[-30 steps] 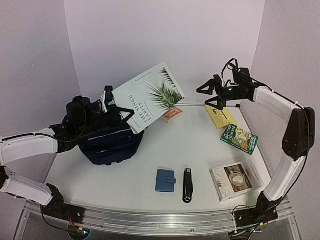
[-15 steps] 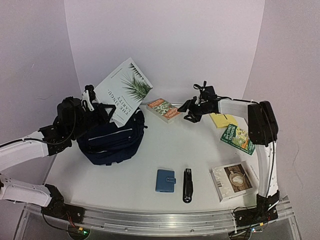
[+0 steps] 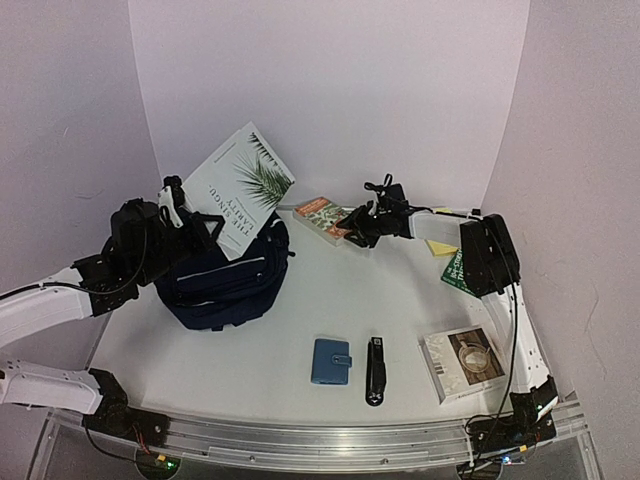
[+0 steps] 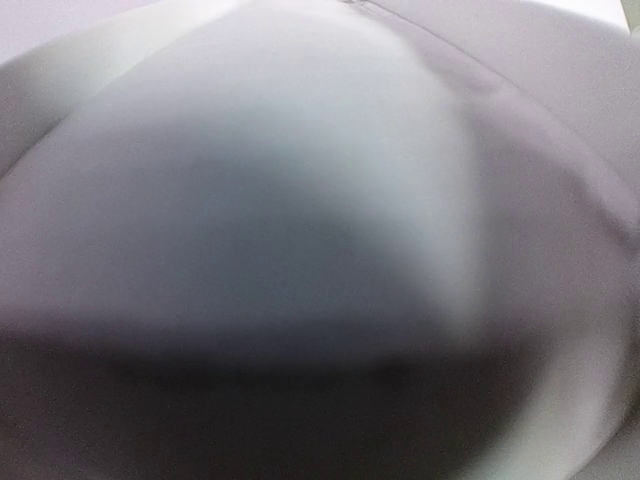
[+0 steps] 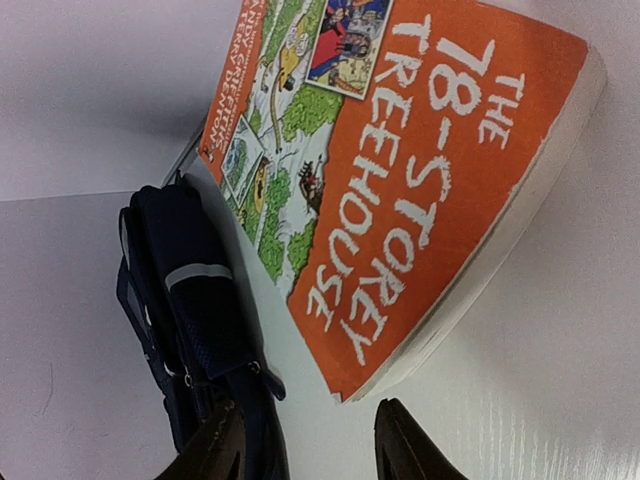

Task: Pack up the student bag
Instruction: Pick up the book from the center of the board, then move the book to the center of the board.

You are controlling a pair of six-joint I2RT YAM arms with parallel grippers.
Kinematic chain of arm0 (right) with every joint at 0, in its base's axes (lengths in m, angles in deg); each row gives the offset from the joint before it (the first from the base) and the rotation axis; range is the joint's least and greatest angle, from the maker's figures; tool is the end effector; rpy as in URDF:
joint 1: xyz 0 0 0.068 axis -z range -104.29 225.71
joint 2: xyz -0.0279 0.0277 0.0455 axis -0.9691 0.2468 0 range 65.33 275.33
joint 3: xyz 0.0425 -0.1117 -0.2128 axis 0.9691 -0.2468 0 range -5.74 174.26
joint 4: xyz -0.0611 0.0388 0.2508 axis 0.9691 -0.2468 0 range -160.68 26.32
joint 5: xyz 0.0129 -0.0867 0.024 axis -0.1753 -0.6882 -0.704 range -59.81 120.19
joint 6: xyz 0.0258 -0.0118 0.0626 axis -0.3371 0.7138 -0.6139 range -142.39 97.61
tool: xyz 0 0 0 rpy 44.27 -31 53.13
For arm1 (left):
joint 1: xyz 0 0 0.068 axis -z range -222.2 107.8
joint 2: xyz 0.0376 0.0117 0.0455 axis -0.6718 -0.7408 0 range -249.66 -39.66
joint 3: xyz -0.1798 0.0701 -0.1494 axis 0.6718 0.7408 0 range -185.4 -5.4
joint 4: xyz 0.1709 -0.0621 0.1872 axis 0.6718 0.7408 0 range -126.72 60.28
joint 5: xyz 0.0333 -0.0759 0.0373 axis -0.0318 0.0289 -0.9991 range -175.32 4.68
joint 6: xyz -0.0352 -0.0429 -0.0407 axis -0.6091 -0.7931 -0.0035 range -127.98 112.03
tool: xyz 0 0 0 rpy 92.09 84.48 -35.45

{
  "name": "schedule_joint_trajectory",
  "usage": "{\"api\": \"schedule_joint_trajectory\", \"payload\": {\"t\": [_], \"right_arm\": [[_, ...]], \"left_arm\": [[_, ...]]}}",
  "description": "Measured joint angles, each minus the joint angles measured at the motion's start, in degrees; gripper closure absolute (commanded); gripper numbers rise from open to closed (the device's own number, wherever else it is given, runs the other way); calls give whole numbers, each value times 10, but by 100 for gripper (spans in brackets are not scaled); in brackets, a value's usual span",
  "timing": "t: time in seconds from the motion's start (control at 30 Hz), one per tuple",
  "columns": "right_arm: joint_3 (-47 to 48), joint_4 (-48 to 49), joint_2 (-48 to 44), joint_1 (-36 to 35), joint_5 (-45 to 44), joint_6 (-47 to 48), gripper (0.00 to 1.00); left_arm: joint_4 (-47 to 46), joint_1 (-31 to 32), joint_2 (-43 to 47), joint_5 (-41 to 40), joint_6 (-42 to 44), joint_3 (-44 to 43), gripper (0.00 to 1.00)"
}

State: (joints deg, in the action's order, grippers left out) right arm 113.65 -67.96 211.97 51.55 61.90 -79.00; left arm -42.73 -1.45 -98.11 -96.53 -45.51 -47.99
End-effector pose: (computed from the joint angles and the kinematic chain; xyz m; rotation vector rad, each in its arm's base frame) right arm 0.5024 0.2574 0.1203 0.2971 2.3531 1.3560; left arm 0.2159 -0.1718 0.2819 -0.0984 1.8105 -0.8223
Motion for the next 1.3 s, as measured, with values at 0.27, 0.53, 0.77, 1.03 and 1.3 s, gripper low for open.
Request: {"api": "schedule_joint_trajectory", "payload": {"t": [0.27,0.53,0.77,1.03,1.3], "right_arm": [[43,7,20,-5,-8,93,52],[18,-38,-5,-23,-70,389,27],[-5,-72,-35,-44,-91,619,24],[32,-99,-22,-51,-124,740,35],[82,-100,27,-51,-172,781,43]], "left_arm": [[2,0,9,-6,0,1,100],[6,0,9,-7,3,2,100],[11,0,9,-8,6,2,100],[25,0,10,-9,7,2,100],[31,0,21,-10,7,7,100]]}}
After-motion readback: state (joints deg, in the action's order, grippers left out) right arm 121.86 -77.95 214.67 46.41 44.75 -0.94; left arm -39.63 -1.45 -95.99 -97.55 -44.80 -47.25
